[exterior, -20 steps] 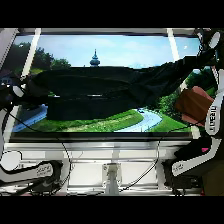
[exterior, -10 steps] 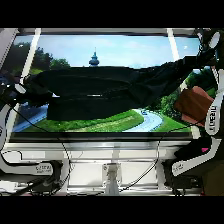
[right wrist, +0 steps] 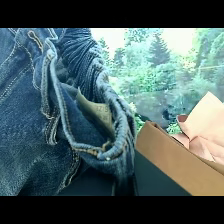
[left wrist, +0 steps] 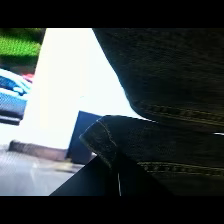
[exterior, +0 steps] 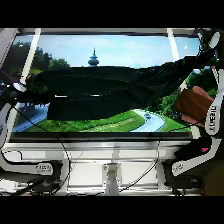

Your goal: Fold the clothes and pants, and hang the long-sleeved shirts on hangers.

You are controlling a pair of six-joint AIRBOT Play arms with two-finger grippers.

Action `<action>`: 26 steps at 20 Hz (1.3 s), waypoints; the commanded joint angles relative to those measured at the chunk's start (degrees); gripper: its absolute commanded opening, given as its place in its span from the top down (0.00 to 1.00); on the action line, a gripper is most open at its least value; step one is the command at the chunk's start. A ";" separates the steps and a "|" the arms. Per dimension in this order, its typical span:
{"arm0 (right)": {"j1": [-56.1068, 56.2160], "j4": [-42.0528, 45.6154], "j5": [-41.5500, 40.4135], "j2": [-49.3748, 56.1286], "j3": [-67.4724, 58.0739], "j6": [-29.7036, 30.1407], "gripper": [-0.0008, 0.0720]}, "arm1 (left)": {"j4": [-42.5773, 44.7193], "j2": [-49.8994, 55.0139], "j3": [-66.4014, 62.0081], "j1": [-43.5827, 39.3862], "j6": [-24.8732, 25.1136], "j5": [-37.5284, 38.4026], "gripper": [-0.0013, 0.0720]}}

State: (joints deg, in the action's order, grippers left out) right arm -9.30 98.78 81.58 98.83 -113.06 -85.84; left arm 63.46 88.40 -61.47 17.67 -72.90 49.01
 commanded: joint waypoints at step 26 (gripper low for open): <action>0.07 -2.64 7.56 -26.16 9.38 4.96 0.93 | 7.56 -40.37 -11.21 11.72 1.77 35.23 0.94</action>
State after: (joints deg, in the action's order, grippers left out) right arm -9.30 95.66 87.83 74.52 -106.65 -81.62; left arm 67.37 48.16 -72.86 29.28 -71.11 79.77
